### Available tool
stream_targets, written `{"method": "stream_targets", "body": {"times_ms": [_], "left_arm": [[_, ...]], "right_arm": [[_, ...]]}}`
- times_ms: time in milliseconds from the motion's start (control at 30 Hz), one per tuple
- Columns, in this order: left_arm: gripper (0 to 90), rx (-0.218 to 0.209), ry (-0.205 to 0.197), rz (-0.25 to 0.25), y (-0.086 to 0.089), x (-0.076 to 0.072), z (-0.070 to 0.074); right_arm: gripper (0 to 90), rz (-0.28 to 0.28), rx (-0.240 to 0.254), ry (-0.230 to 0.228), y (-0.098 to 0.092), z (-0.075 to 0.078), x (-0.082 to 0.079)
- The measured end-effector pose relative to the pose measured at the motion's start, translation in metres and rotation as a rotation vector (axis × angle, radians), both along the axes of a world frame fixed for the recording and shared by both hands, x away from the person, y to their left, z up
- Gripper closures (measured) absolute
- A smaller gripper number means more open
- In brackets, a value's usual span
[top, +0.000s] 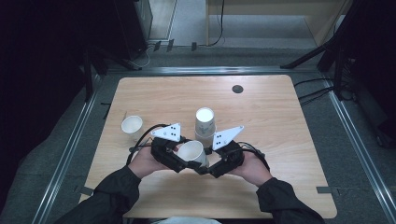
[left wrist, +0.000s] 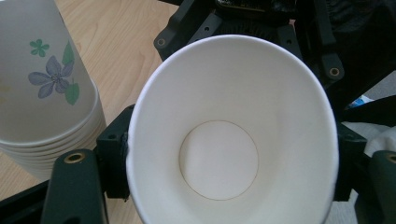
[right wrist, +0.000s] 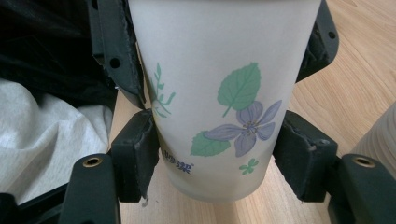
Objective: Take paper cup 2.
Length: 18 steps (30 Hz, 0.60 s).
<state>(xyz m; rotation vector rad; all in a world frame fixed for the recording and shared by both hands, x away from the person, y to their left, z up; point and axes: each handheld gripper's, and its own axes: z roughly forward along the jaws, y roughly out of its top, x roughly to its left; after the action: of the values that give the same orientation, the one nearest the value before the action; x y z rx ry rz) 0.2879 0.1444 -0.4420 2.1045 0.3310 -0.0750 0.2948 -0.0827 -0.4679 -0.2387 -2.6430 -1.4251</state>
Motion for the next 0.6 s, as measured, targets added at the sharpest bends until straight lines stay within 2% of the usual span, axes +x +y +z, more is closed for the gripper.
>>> {"method": "stream_targets", "body": {"times_ms": [200, 300, 433, 600], "left_arm": [[27.8, -0.003, 0.003, 0.002, 0.002, 0.001, 0.001], [27.8, -0.011, 0.006, 0.008, 0.005, 0.002, 0.002], [27.9, 0.002, 0.001, 0.024, 0.009, 0.003, 0.002], [27.9, 0.009, 0.003, 0.039, 0.014, 0.006, 0.003]], "right_arm": [[33.8, -0.001, 0.001, 0.014, -0.001, 0.001, 0.001], [27.1, -0.022, 0.003, 0.018, 0.0, 0.001, 0.001], [25.0, -0.049, -0.014, -0.002, -0.001, 0.0, 0.002], [24.3, -0.079, -0.061, -0.062, -0.004, -0.002, 0.0]]}}
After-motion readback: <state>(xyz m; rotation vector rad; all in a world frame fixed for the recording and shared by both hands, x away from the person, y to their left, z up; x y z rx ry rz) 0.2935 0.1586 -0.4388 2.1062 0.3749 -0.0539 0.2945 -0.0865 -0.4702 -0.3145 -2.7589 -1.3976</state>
